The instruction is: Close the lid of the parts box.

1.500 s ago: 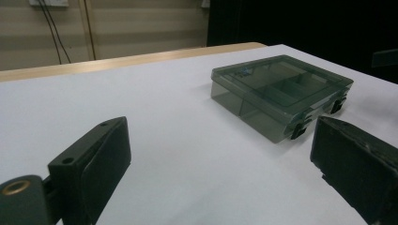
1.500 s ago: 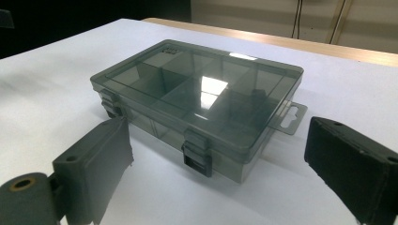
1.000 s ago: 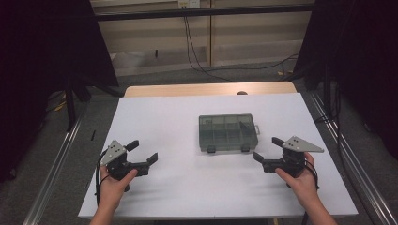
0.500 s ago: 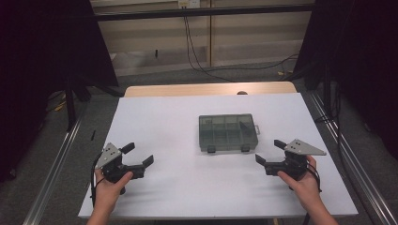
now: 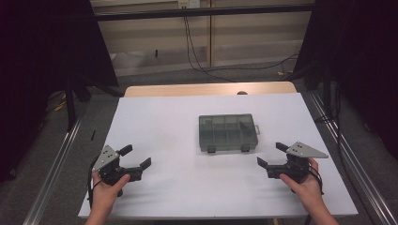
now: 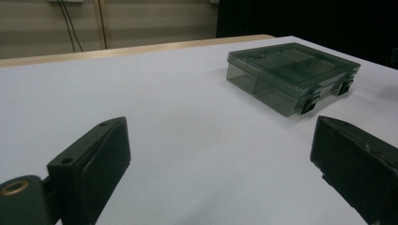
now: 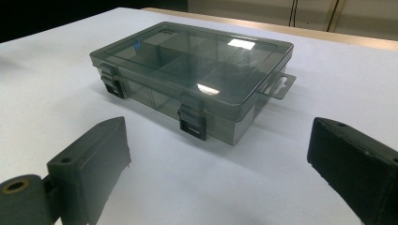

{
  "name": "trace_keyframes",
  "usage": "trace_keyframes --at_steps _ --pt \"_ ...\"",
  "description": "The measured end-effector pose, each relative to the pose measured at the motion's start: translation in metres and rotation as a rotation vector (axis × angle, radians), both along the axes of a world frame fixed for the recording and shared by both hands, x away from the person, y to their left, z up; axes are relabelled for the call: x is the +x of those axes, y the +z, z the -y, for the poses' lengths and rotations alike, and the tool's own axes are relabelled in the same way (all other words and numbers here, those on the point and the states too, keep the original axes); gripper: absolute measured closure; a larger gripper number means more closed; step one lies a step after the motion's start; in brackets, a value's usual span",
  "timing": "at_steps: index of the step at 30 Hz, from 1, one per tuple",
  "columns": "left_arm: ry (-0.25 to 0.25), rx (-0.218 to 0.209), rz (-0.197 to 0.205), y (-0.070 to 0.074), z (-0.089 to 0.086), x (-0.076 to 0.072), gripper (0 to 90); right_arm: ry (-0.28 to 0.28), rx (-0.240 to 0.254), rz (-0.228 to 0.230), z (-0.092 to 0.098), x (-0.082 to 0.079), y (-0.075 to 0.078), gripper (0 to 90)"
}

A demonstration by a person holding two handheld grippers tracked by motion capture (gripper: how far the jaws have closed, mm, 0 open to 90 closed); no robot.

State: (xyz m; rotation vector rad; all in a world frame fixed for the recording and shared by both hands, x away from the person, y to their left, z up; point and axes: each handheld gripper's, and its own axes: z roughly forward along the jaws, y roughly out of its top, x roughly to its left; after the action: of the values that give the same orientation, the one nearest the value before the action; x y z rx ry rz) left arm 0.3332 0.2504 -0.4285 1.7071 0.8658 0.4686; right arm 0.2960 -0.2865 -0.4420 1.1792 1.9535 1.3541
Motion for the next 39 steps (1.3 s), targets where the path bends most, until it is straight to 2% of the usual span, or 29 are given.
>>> trace_keyframes --at_steps 21,39 --pt "-0.002 0.019 0.006 -0.001 -0.005 -0.004 5.4 -0.007 0.008 0.016 0.006 -0.007 0.000 5.7" --pt "0.002 0.011 0.002 -0.003 -0.009 -0.005 5.4 -0.018 0.014 0.013 0.013 -0.012 -0.002 5.8"
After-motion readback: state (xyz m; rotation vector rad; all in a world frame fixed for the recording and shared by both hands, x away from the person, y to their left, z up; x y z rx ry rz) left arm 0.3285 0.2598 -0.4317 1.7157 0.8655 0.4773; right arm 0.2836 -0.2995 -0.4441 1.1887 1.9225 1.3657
